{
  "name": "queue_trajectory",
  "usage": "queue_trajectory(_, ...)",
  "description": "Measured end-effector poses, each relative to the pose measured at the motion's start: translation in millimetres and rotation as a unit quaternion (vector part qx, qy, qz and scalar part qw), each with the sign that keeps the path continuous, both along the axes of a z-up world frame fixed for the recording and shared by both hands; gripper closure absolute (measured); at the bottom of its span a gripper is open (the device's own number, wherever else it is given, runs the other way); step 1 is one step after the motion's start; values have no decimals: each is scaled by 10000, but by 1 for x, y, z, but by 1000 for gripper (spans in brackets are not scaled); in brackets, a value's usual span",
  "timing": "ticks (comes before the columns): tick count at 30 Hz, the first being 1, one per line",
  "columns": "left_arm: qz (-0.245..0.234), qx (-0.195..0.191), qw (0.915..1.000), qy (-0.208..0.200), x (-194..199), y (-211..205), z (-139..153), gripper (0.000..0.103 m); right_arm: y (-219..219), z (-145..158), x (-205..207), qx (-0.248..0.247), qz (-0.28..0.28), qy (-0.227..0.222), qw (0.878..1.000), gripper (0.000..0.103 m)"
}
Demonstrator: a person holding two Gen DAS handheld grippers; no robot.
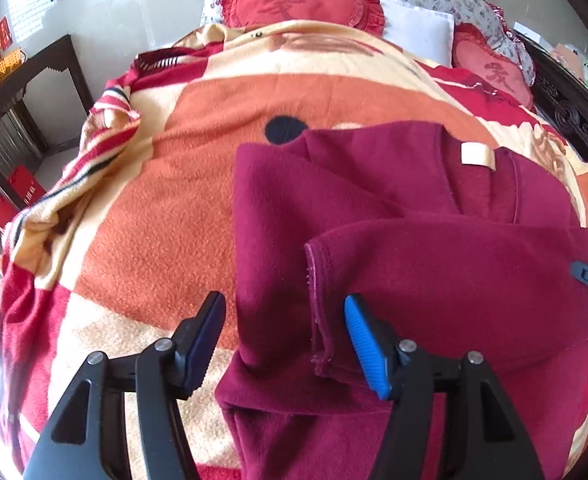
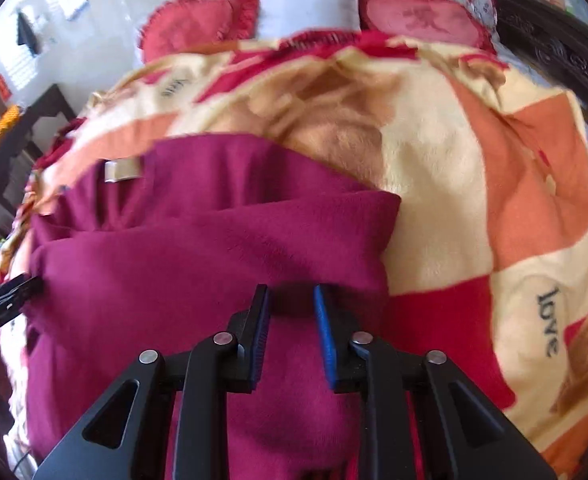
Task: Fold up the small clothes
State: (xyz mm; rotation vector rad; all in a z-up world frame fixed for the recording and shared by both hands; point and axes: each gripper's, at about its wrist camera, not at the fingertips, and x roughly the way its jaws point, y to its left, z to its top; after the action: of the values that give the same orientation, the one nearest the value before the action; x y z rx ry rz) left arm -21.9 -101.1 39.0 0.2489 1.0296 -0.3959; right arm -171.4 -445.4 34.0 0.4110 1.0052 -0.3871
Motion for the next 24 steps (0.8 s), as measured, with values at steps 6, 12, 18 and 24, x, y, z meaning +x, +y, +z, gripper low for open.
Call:
queue_trajectory(6,-7,29,10000,-8,0,4,1,33,11,24,-11,-107,0,-41,9999,101)
queue_trajectory(12,-60,44,10000,-29,-9,7,8,33,26,27,-46,16,77,88,9999,98)
queue_trajectory(18,-180,56,9998,32,-26,17,19,33,36,1,-49,-151,140,446,9988,98)
queue_trajectory(24,-447,-165,9986,212,-63,64,46,33,48,53,-85,464,460,-79,9978,89)
